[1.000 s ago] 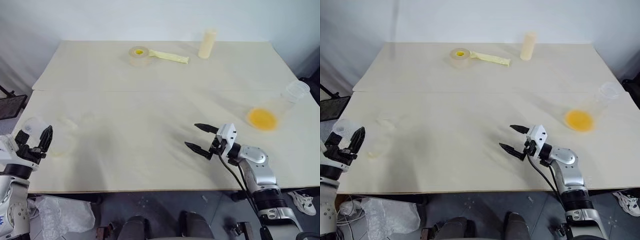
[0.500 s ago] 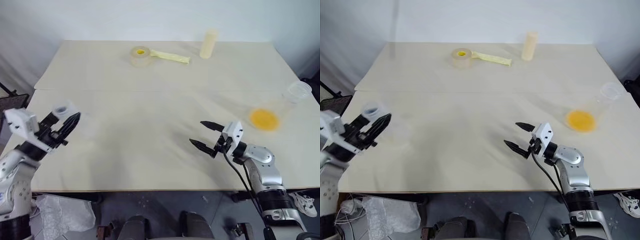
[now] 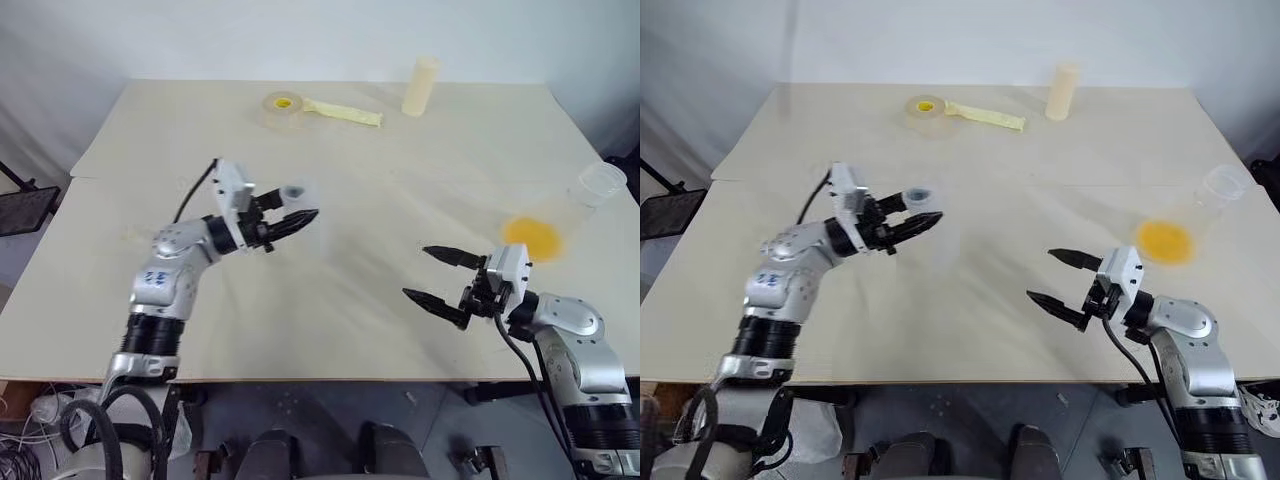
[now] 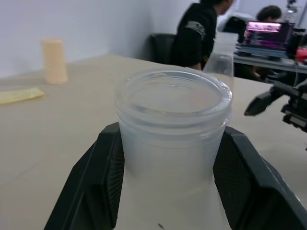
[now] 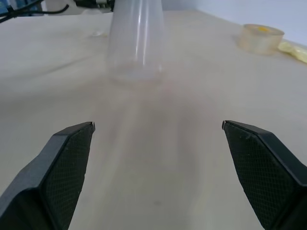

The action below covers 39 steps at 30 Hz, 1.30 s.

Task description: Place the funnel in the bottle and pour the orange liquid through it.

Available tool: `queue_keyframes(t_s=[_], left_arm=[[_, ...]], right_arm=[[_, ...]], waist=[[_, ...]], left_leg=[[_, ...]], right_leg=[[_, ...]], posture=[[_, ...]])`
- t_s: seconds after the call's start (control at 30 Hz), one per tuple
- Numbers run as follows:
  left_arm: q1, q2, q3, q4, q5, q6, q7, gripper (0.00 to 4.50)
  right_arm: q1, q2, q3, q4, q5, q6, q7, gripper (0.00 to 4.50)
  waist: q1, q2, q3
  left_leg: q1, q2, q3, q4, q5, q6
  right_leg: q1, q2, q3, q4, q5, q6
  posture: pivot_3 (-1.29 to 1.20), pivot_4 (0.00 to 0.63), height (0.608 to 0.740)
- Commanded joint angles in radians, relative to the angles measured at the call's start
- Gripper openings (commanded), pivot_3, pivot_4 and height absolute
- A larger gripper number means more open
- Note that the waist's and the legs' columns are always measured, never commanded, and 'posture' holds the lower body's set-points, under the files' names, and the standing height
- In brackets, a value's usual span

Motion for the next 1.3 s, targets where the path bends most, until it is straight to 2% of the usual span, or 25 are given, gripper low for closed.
queue_keyframes(t_s=[0.03,0.47,0.53,0.7,0.93,1.3], left_arm=[[-0.061,-0.033,-0.038,0.079,0.074,-0.065,-0.010,2.25],[-0.162,-0.144,-0.058,0.259,0.156,-0.177,-0.074,2.25],[-0.160,-0.148,-0.057,0.263,0.158,-0.173,-0.082,3.02],[-0.136,-0.145,-0.055,0.216,0.147,-0.133,-0.104,4.47],[-0.087,-0.121,-0.036,0.130,0.132,-0.076,-0.098,4.49],[-0.072,-0.086,0.006,0.104,0.122,-0.025,-0.081,4.49]], right_arm=[[0.041,0.009,-0.040,-0.078,0.024,0.001,-0.037,4.50],[0.175,0.026,-0.058,-0.192,0.020,-0.011,-0.124,4.50],[0.182,0.026,-0.060,-0.196,0.019,-0.016,-0.129,4.50],[0.193,0.024,-0.061,-0.200,0.021,-0.025,-0.132,4.50],[0.174,0.025,-0.052,-0.196,0.013,-0.027,-0.138,4.50],[0.166,0.021,-0.051,-0.203,0.011,-0.020,-0.151,4.50]], waist=[[0.002,-0.001,0.000],[0.003,-0.002,0.001],[0.004,-0.002,0.001],[0.004,-0.002,0.001],[0.004,-0.002,0.001],[0.003,-0.002,0.001]], left_leg=[[0.000,0.000,0.000,0.000,0.000,0.000],[-0.004,-0.001,0.000,0.004,0.000,0.001],[-0.005,-0.001,0.000,0.004,0.001,0.001],[-0.005,-0.001,0.000,0.004,0.001,0.001],[-0.004,0.000,-0.002,0.004,0.001,0.001],[-0.005,-0.001,-0.002,0.005,0.001,0.001]], right_leg=[[0.000,0.000,0.000,0.000,0.000,0.000],[0.000,0.000,-0.001,-0.001,0.001,0.002],[0.000,0.000,-0.001,-0.001,0.001,0.002],[0.000,0.000,-0.001,-0.001,0.001,0.002],[0.000,0.000,-0.001,-0.001,0.001,0.002],[0.000,0.000,-0.001,-0.001,0.001,0.002]], posture=[[0.00,0.150,0.740],[0.00,0.150,0.740],[0.00,0.150,0.740],[0.00,0.150,0.740],[0.00,0.150,0.740],[0.00,0.150,0.740]])
